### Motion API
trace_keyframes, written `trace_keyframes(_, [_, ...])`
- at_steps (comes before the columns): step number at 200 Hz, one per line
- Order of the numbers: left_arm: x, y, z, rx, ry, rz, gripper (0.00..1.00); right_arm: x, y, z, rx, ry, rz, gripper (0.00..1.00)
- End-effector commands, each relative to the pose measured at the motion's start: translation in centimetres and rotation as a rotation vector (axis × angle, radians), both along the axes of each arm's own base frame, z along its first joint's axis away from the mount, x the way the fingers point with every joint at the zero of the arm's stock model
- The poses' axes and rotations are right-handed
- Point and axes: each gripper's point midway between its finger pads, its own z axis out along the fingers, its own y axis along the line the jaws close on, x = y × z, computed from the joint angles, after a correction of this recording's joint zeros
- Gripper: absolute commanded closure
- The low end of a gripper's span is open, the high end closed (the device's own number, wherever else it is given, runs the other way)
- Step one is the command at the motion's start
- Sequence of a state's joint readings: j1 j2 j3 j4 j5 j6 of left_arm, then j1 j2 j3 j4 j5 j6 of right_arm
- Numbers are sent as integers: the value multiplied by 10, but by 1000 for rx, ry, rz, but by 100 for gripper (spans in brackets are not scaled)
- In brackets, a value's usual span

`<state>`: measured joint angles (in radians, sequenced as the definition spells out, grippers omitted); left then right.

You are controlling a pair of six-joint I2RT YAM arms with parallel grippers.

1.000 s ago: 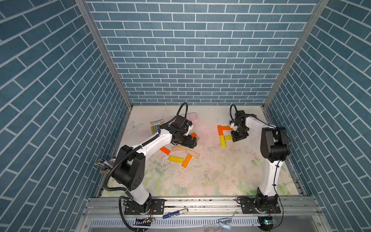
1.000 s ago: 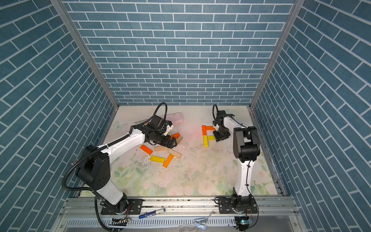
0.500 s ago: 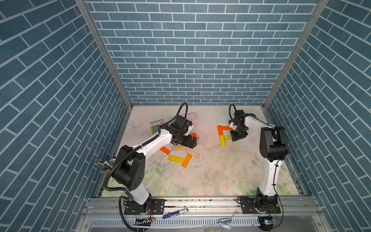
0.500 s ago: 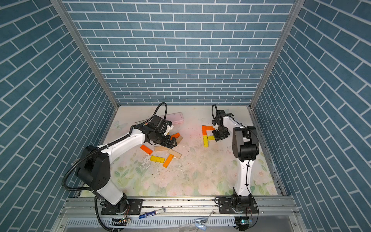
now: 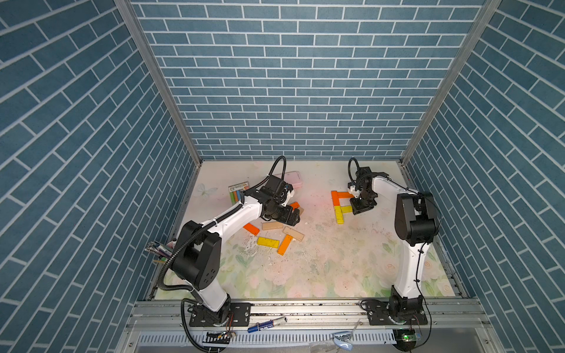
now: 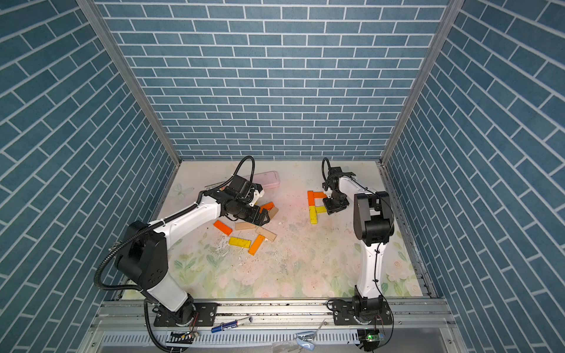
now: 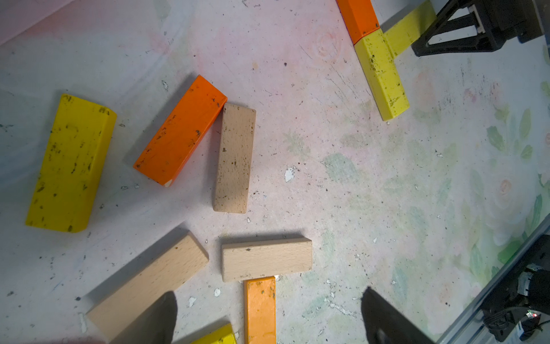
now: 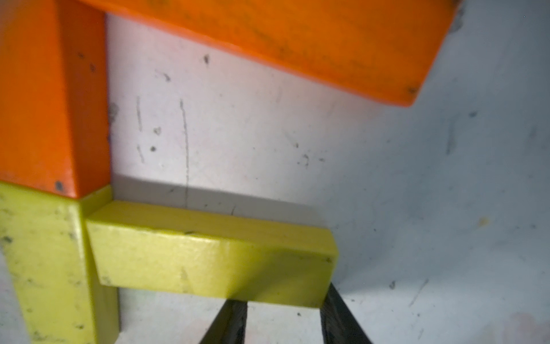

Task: Assemble the number 6 with building blocks
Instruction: Adjust the building block at the center of the board.

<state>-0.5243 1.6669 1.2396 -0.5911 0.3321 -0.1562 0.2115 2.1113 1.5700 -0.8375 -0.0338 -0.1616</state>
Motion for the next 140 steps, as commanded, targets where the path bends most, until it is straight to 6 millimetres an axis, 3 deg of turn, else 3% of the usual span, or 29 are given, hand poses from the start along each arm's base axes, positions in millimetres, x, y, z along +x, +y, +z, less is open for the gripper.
trace_keyframes(1, [1, -4, 1, 0, 6, -14, 3, -3, 21, 5, 86, -8, 34, 59])
trace_keyframes(55, [1, -4, 3, -1, 2, -14, 3, 1, 21, 48, 150, -158, -64, 59])
trace_keyframes(112, [0, -5, 4, -6, 2, -14, 3, -12, -4, 66, 118, -257, -219, 59])
trace_keyframes(140, [1, -5, 5, -4, -3, -13, 3, -18, 11, 79, 161, -300, -242, 60])
